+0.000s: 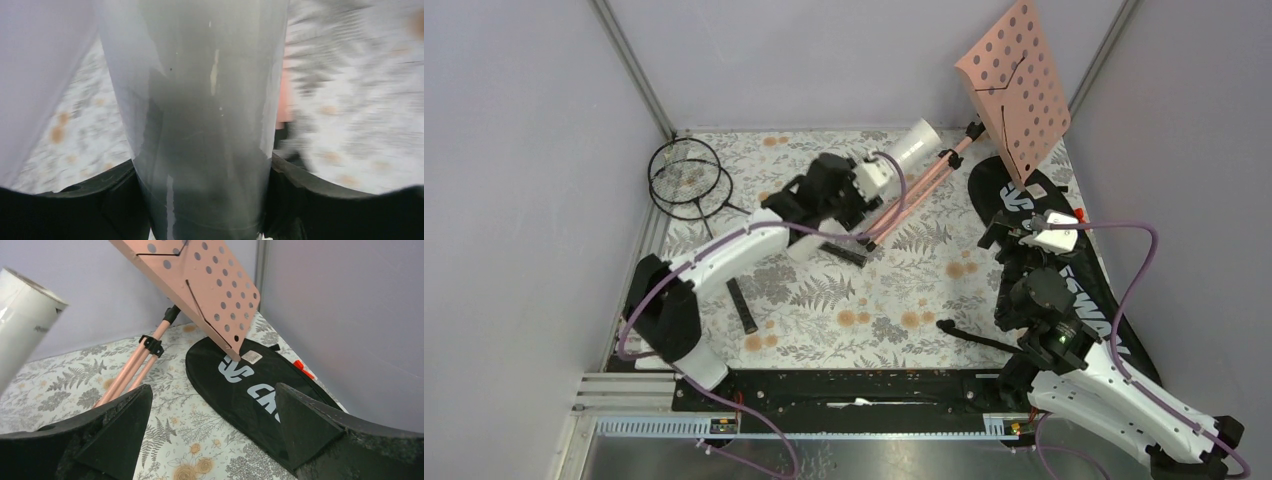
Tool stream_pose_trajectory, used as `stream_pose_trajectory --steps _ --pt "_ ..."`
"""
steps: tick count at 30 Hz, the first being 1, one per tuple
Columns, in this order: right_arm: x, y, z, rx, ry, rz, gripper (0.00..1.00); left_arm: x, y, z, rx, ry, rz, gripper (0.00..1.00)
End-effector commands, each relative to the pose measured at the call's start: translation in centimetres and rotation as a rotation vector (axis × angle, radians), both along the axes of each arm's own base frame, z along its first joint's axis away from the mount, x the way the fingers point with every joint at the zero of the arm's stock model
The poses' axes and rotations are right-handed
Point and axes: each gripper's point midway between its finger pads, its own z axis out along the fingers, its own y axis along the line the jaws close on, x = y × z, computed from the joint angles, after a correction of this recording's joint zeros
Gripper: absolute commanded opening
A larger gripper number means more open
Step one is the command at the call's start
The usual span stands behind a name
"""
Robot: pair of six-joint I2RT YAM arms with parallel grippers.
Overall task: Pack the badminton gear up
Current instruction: Place the shuttle tube at the center of the board.
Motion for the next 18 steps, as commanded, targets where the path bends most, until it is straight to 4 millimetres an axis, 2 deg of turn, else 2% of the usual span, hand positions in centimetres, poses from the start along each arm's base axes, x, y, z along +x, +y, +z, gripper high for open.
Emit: stream_pose_trajectory --steps 1,3,5,7,8,9,13,18 --pt "0.8 1.1 1.0 -0.018 -0.053 0.065 1.00 9.5 4.4 0.5 0.127 -0.219 0.017 0.65" --pt "1.3 2.0 0.9 -0.023 -0.079 0.113 1.00 12.8 4.7 0.3 0.156 -0.262 0.009 0.65" --pt "1.8 2.4 1.0 -0.033 -0.090 0.140 1.00 15.3 4.0 -0.1 0.106 -0.233 -0.043 0.65" --pt "2.1 2.2 0.6 -0.049 -0.057 0.127 1.00 17.3 3.4 -0.3 0.060 -0.193 -0.091 0.65" --pt "2.3 1.9 0.6 -0.053 -0.046 0.112 1.00 18.4 3.4 -1.7 0.057 -0.163 -0.100 0.66" --pt "2.6 1.7 0.3 -0.061 -0.031 0.098 1.00 19.3 3.2 -1.5 0.052 -0.169 -0.118 0.67" --pt "3.5 1.2 -0.5 -0.074 0.007 0.060 1.00 19.9 2.2 -5.1 0.141 -0.137 -0.218 0.71" --pt "4.3 1.4 -0.7 -0.070 0.019 0.060 1.00 20.6 3.1 -9.6 0.332 -0.110 -0.233 0.77"
